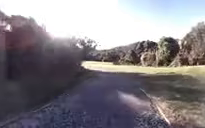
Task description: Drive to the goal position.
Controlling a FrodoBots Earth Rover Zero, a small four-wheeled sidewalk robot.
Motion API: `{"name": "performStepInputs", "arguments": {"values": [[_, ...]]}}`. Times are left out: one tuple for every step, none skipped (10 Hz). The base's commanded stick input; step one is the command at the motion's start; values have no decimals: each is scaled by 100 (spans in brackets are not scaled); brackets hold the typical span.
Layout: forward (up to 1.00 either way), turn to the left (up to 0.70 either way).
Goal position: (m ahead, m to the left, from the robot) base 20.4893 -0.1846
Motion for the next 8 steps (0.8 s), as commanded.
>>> {"name": "performStepInputs", "arguments": {"values": [[50,0],[50,0],[50,0],[50,0],[50,-3],[50,-48],[50,-49],[50,-49]]}}
